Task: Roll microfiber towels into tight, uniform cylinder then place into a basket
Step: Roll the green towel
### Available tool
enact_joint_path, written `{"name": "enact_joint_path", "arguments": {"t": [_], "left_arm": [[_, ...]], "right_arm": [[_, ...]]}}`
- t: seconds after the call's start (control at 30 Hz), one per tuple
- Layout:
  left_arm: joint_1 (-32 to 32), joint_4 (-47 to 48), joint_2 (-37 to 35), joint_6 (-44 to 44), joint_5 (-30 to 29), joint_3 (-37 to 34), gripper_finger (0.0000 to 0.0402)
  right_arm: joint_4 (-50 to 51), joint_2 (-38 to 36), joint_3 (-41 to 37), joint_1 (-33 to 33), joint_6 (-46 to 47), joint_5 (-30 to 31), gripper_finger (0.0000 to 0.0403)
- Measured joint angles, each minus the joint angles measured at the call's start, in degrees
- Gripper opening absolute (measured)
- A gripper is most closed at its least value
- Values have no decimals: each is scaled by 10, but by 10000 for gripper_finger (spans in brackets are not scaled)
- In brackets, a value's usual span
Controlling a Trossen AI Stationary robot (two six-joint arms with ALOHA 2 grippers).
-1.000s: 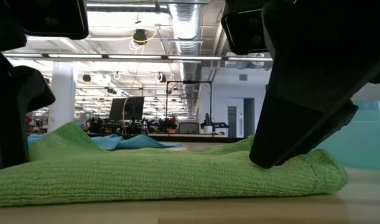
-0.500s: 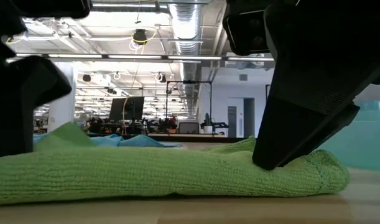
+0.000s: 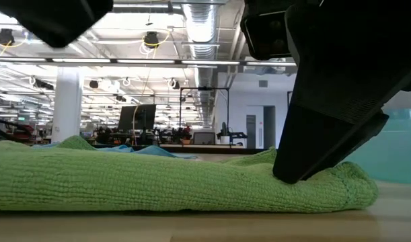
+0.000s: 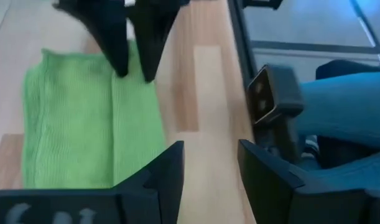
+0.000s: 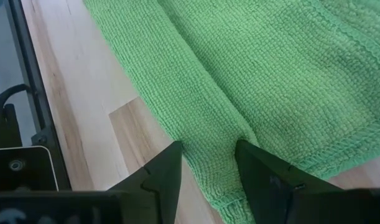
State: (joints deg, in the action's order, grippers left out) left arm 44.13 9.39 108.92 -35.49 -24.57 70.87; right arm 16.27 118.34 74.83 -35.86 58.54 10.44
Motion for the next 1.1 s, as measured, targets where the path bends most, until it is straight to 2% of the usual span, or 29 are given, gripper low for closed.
{"name": "enact_joint_path", "arguments": {"t": [0.13,0.3,0.47,0.77,0.97,1.1], "left_arm": [[-19,-18,0,-21,2,-30,130],[-34,-88,0,-32,41,-77,123],[-35,-143,0,-54,39,-120,121],[-33,-146,0,-103,44,-155,120],[-32,-113,-1,-157,29,-159,120],[-32,-112,-3,-166,50,-157,120]], "right_arm": [[0,0,0,0,0,0,179],[0,0,0,0,0,0,179],[0,0,0,0,0,0,179],[-1,0,0,0,5,0,179],[-2,0,0,0,5,0,179],[-2,0,0,0,2,0,179]]}}
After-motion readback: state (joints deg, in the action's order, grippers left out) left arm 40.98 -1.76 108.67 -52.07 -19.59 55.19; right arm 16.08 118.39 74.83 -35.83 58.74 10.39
